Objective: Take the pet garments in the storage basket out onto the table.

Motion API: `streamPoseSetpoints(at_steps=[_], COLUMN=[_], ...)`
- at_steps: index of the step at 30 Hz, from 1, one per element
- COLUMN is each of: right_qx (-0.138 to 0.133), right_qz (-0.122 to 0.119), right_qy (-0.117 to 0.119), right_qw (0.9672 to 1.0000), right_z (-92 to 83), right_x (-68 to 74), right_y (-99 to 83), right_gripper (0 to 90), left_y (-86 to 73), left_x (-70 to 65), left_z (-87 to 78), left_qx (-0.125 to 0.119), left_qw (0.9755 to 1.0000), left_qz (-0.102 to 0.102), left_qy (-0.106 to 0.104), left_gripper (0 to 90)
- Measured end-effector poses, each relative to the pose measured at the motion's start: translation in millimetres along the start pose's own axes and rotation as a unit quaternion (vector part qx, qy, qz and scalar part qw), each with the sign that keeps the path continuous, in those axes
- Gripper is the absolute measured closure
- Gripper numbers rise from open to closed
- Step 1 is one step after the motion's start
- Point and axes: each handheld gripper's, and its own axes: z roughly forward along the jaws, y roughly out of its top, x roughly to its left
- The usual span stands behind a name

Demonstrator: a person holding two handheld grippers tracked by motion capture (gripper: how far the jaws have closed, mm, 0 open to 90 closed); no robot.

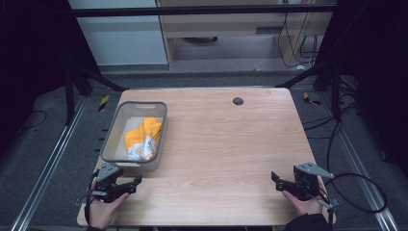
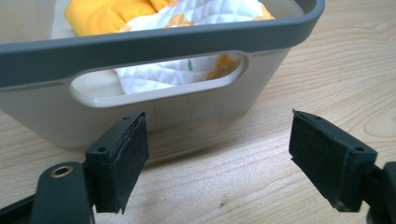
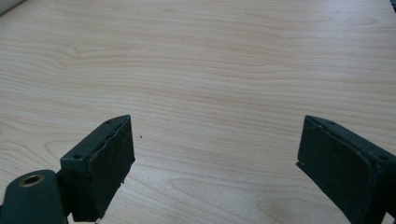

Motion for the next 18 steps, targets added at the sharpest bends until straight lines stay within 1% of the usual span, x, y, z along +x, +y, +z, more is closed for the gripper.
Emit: streamPoseSetpoints(at_steps=[2, 6, 12, 13, 14, 15, 18], right_qx=[0.002, 0.002, 0.007, 0.006, 0.006, 0.006, 0.007], right_qz=[-0.005, -0.009, -0.016, -0.017, -0.017, -0.017, -0.018], right_qy=[-0.001, -0.006, -0.013, -0.013, -0.013, -0.012, -0.012], right_qw=[1.0000, 0.9999, 0.9998, 0.9998, 0.9998, 0.9998, 0.9997], right_z=[0.0, -0.2, 0.7, 0.5, 0.5, 0.3, 0.5], right_x=[0.8, -0.6, -2.0, -2.1, -2.1, -2.0, -1.2], right_y=[-0.3, -0.9, -1.5, -1.6, -1.6, -1.6, -1.8], right_gripper=[10.7, 10.6, 10.4, 10.3, 10.3, 10.3, 10.2], left_y=[0.7, 2.7, 4.3, 5.2, 5.2, 5.9, 8.5], left_x=[0.2, 0.0, 1.9, 2.2, 2.2, 2.1, 1.2], left_z=[-1.9, -5.3, -8.5, -9.8, -9.8, -10.5, -13.3], left_qx=[-0.002, -0.010, -0.012, -0.016, -0.016, -0.018, -0.026], left_qw=[1.0000, 0.9999, 0.9999, 0.9997, 0.9997, 0.9997, 0.9995], left_qz=[-0.004, -0.006, -0.011, -0.015, -0.015, -0.016, -0.013], left_qy=[-0.002, -0.001, 0.000, -0.003, -0.003, -0.008, -0.006], left_gripper=[19.9, 20.8, 21.5, 21.5, 21.5, 21.5, 21.5])
